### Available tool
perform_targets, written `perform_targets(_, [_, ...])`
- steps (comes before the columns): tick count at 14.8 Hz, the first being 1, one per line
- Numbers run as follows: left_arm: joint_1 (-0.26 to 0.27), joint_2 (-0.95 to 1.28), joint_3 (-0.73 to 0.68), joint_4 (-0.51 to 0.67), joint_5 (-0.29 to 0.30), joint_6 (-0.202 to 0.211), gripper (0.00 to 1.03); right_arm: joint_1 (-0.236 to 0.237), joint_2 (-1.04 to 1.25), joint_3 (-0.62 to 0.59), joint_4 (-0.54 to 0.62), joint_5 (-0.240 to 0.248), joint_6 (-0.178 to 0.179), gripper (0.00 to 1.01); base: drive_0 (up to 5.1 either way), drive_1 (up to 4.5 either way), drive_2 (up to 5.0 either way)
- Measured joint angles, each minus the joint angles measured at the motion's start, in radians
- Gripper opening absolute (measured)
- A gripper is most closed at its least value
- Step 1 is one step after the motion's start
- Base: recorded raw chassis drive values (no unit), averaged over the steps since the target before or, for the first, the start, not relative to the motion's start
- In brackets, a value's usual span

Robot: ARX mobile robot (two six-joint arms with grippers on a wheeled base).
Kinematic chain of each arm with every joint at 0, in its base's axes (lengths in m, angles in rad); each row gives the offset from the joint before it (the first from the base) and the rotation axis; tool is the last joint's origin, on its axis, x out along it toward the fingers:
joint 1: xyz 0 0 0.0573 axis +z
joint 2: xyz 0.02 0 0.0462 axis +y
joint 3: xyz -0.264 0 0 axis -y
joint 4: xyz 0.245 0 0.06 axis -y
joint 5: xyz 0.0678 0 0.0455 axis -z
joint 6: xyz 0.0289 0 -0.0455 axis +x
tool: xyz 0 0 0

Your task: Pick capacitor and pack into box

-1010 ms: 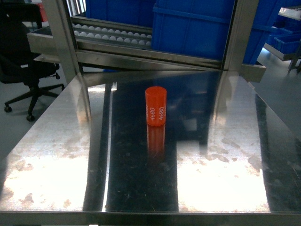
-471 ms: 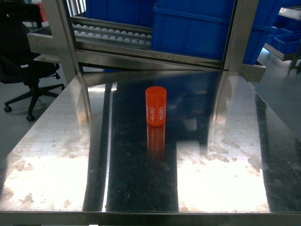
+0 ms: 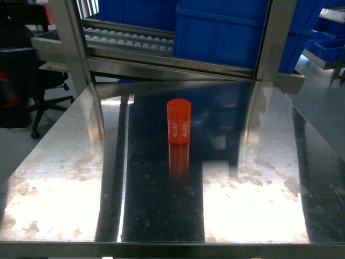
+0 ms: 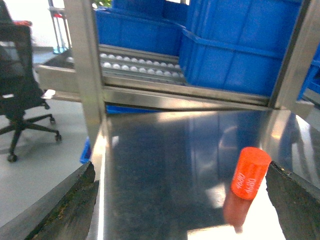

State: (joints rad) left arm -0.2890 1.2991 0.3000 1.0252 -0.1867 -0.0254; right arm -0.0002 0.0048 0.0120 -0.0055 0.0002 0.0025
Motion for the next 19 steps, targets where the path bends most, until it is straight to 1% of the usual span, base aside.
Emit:
perform_targets(2, [-0.055, 0.268, 0.144, 0.016, 0.027, 0.003, 0.98, 0.0, 0.0, 0.0, 0.0, 0.0, 0.0, 0.98, 0.0, 0.0, 0.0])
perform_targets(3, [-0.088, 0.41, 0.241, -0.002, 0.046, 0.006, 0.98, 0.0, 0.0, 0.0, 0.0, 0.0, 0.0, 0.98, 0.0, 0.0, 0.0])
perform_targets(6, [-0.129, 0.562, 0.397, -0.033, 0.061, 0.005, 0.98, 0.0, 0.0, 0.0, 0.0, 0.0, 0.0, 0.98, 0.0, 0.0, 0.0])
perform_targets(7, [-0.14, 0.623, 0.453, -0.045, 0.079, -0.001, 0.98, 0.0, 0.0, 0.0, 0.0, 0.0, 0.0, 0.98, 0.0, 0.0, 0.0])
perform_targets(9, [-0.147, 0.698, 0.515, -0.067, 0.091, -0.007, 0.98, 0.0, 0.0, 0.0, 0.0, 0.0, 0.0, 0.98, 0.0, 0.0, 0.0])
perform_targets(19, [-0.148, 0.771, 0.597, -0.09, 0.1, -0.027, 0.98, 0.0, 0.0, 0.0, 0.0, 0.0, 0.0, 0.98, 0.0, 0.0, 0.0])
